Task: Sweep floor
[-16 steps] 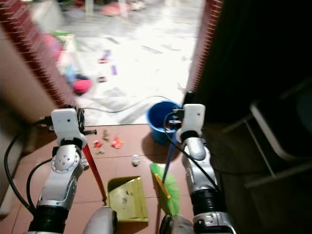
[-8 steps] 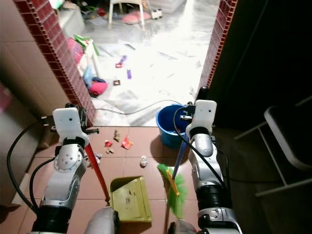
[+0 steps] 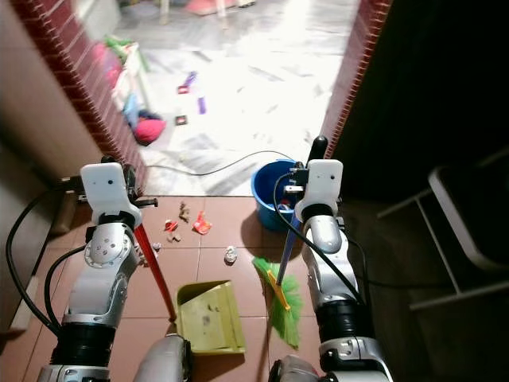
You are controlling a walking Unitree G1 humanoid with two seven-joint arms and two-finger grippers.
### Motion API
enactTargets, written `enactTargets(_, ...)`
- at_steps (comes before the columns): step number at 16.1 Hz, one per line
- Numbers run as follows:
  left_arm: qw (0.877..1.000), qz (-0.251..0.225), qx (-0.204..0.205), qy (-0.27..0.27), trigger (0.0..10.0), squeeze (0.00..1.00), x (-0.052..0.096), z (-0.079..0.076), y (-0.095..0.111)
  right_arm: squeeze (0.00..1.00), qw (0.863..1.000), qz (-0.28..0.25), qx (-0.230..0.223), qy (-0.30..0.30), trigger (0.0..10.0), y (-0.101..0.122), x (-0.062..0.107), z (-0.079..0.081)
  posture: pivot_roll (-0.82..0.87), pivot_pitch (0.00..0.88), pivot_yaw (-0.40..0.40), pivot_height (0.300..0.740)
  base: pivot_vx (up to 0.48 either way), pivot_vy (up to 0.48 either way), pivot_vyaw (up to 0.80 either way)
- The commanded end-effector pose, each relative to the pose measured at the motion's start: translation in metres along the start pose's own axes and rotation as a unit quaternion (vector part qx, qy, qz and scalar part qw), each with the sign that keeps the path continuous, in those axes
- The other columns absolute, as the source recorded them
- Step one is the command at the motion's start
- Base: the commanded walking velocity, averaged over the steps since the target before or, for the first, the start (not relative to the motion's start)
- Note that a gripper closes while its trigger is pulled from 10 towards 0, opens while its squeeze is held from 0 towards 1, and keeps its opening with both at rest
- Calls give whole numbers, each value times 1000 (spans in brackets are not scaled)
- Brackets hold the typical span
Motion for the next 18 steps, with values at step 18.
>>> enactTargets(18, 998, -52, -16, -10, 10000, 0, -6, 2, 29, 0, 997, -24, 47, -54, 10000, 13, -7, -21, -17, 57, -1, 740, 0, 313, 0)
Point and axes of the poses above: a point about 5 cm out from each wrist's last joint towards the gripper, its own x axis pointing back from the gripper into the wrist, its own y axis along the axis of the wrist's last joint, z = x × y, the point moved 6 cm from there along -x, pointing out of the wrist towards the gripper, and after that the axes turned 7 degrees about -x, right-handed, at the moved point
